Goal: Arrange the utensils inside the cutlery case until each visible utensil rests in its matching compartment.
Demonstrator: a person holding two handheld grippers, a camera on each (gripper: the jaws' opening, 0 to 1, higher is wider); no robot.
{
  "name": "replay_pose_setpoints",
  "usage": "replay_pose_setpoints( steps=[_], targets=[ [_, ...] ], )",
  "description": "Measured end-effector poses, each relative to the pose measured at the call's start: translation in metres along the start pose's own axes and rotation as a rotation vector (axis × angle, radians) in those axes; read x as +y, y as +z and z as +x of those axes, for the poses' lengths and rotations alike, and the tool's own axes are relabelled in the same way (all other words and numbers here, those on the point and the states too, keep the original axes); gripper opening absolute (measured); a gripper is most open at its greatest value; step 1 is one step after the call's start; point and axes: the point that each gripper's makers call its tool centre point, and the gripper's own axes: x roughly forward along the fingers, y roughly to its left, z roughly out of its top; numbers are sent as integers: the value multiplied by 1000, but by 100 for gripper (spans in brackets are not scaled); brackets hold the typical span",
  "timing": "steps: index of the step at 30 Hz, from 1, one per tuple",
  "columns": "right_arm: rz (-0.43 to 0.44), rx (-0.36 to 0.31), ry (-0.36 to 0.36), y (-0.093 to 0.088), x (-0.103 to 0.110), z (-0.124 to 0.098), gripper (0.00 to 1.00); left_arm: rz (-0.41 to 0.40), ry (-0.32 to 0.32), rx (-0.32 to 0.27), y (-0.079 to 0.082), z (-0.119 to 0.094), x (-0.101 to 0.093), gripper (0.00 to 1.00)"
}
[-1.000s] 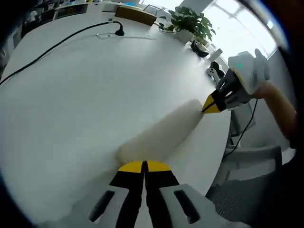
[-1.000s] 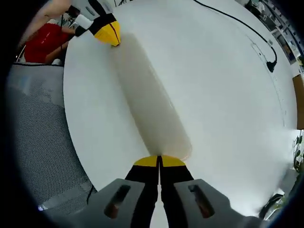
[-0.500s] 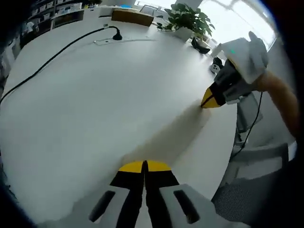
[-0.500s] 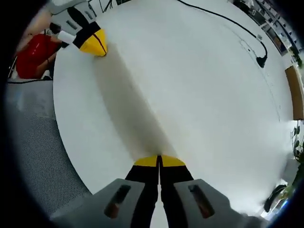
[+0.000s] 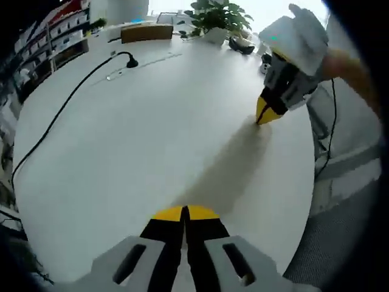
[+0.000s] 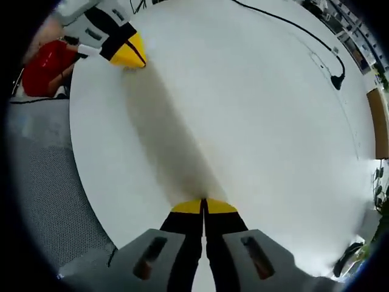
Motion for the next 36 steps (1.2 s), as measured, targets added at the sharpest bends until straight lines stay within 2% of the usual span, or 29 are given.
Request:
replay_pose_setpoints(
  steps=[2,4,6,8,10,12,14,17,18,19,20,21,22,23,24,26,27,28,29,33,36],
  targets=[
    [-38,-82,-11,6,4,-1,16,64,-24,-88,6,-6,-3,3],
    [-183,-189,-42,20,9,-1,38,71,-24,-104,3,-10,0,20],
    [-230,-160,-22,13,18,8,55,210,-38,-154,7,-7,-2,34],
    [-274,-133,-6,7,21,18,60,293,-31,-105,0,0,-2,47],
    [-361,-146,-12,8,21,23,65,251,-69,-178,10,1,-10,49],
    [-348,-130,-4,4,18,26,65,249,-97,-142,5,5,-15,60],
    [-365,-134,11,5,15,25,61,292,-130,-132,5,8,-24,65],
    [-385,-125,26,3,12,28,55,279,-152,-161,9,9,-32,67],
    [-394,-118,35,2,14,29,54,244,-192,-178,10,10,-39,68],
    [-398,-113,41,2,15,30,53,215,-234,-221,12,12,-46,68],
    [-407,-109,59,1,19,31,52,190,-230,-253,14,15,-47,68],
    [-408,-108,66,0,21,33,52,221,-194,-284,17,17,-42,70],
    [-402,-99,58,-3,23,34,52,239,-182,-279,14,18,-41,70],
    [-448,-100,33,1,19,32,50,286,-143,-278,11,21,-38,67],
    [-420,-105,47,3,22,31,48,326,-124,-275,10,22,-36,64],
    [-411,-106,59,3,24,32,40,409,-81,-236,6,23,-31,52],
    [-438,-101,53,3,25,33,40,474,-49,-203,4,22,-26,46],
    [-420,-103,47,2,24,34,40,499,-40,-194,3,22,-25,43],
    [-421,-98,47,3,25,36,40,477,-68,-206,4,26,-32,43],
    [-414,-96,43,2,27,34,40,471,-67,-218,1,22,-32,43],
    [-422,-91,44,3,35,34,40,453,-61,-199,-5,18,-37,43]
  ],
)
